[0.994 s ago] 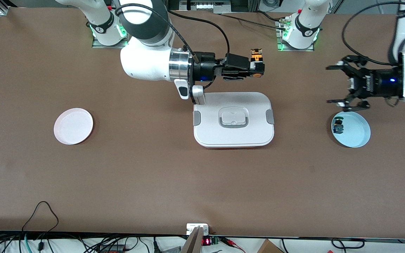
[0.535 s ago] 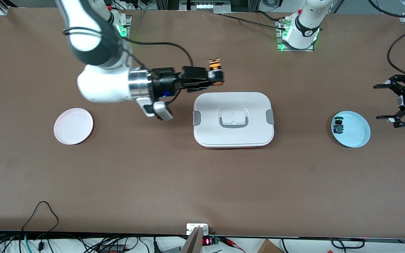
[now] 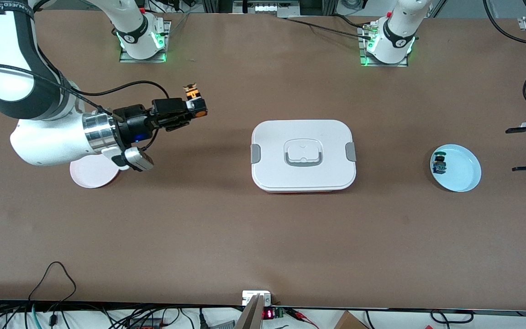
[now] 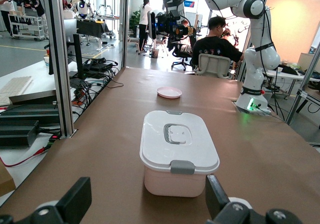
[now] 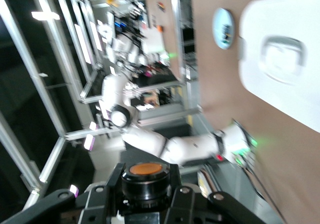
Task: Transfer orange switch to right arm and place
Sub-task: 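Carry the switch toward the white plate while the left gripper withdraws, then lower the orange switch onto the white plate with the right gripper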
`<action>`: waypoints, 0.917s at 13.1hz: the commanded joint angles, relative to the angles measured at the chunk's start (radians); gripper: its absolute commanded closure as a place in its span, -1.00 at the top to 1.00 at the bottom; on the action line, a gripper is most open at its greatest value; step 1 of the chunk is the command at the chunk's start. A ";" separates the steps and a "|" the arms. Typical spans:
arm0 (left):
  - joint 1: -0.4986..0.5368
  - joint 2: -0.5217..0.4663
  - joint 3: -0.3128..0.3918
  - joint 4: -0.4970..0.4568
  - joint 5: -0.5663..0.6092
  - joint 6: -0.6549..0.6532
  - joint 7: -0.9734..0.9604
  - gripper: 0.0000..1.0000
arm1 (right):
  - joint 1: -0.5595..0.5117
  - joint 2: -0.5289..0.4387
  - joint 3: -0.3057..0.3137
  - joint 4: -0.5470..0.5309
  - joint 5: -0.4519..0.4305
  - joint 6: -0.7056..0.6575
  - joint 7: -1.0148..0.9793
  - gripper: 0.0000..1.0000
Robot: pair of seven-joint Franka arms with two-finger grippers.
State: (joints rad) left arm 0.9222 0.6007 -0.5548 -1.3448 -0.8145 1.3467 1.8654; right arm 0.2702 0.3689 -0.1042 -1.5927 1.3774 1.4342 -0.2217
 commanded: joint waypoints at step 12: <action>-0.594 -0.387 0.539 -0.149 0.237 0.401 -0.286 1.00 | -0.157 -0.061 0.018 -0.039 -1.078 -0.080 -0.398 -0.81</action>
State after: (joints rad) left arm 0.3769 0.3229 -0.0507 -1.3743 -0.6593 1.6412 1.6575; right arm 0.1265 0.3405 -0.1030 -1.5971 0.4113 1.3181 -0.5544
